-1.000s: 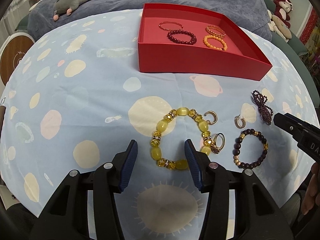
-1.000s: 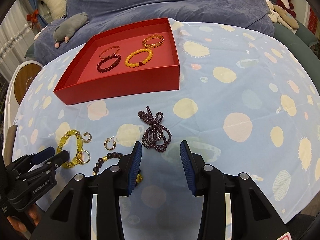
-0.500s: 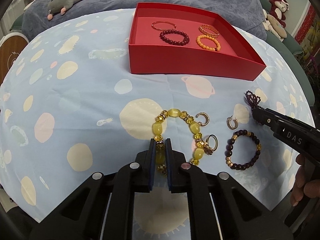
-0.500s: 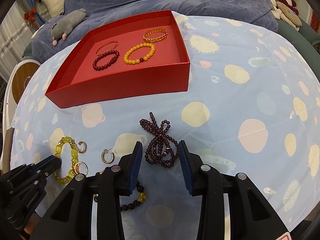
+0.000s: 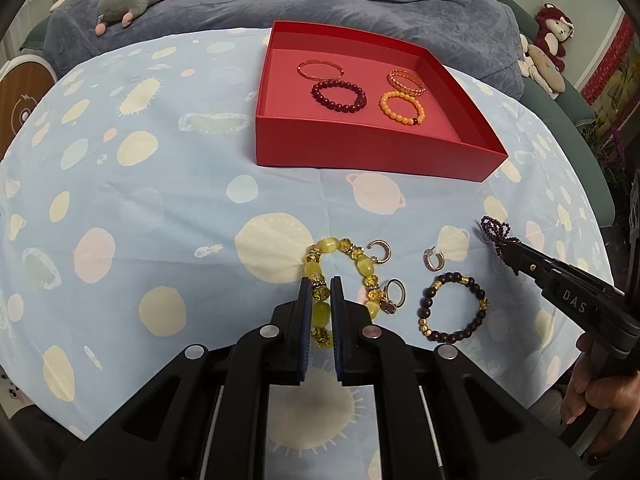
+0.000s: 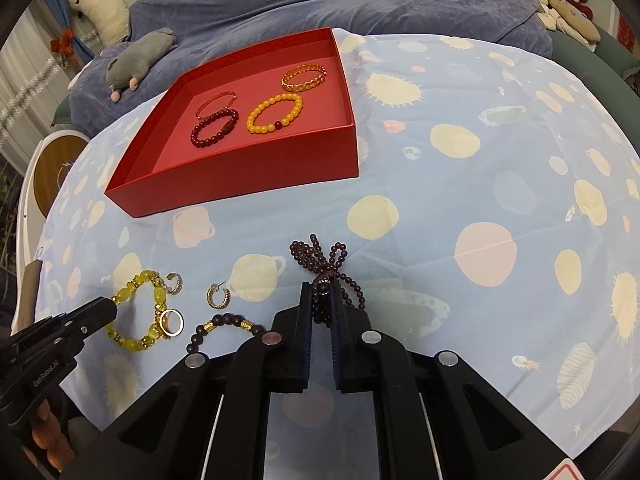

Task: Organize jewelry
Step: 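Grasp the yellow bead bracelet with the left tool while the right tool grasps the garnet bead strand, then carry the yellow bracelet and garnet strand into the red box and open both tools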

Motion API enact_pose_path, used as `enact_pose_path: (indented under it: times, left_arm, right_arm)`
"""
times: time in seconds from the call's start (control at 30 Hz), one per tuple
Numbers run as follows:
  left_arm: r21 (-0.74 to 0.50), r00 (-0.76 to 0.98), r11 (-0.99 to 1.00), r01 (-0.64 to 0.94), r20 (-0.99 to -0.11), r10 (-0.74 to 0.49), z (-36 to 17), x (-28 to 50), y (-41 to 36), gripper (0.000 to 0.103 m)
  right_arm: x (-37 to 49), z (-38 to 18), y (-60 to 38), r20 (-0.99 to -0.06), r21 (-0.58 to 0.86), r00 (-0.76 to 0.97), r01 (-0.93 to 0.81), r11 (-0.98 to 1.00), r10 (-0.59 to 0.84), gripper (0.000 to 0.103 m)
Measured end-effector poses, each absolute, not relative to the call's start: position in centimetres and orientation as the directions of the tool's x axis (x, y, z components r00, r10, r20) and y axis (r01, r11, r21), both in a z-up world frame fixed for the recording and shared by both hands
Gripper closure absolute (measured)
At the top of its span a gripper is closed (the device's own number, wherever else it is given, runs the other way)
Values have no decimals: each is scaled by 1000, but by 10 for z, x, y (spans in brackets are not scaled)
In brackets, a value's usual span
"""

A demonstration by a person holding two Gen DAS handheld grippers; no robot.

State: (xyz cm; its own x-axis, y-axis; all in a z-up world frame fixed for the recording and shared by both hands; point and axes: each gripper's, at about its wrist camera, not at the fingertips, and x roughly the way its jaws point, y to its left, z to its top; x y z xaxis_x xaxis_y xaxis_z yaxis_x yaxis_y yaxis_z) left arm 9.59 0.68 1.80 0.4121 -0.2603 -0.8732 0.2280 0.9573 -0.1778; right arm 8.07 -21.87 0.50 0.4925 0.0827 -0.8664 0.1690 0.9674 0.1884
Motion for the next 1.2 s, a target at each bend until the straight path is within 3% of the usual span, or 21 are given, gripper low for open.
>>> enact_pose_path:
  times: [0.53, 0.93, 1.2]
  left_arm:
    - [-200, 443, 933, 299, -837, -322, 79, 96, -6, 94]
    - [-217, 512, 896, 387, -757, -405, 146, 157, -43, 94]
    - [-290, 483, 881, 374, -750, -452, 131, 210, -61, 94]
  right_arm:
    - [71, 51, -222, -819, 226, 563, 137, 965, 111, 95]
    - [126, 83, -224, -780, 225, 613, 80, 971, 130, 95]
    - [175, 76, -216, -786, 210, 603, 58, 976, 133, 95]
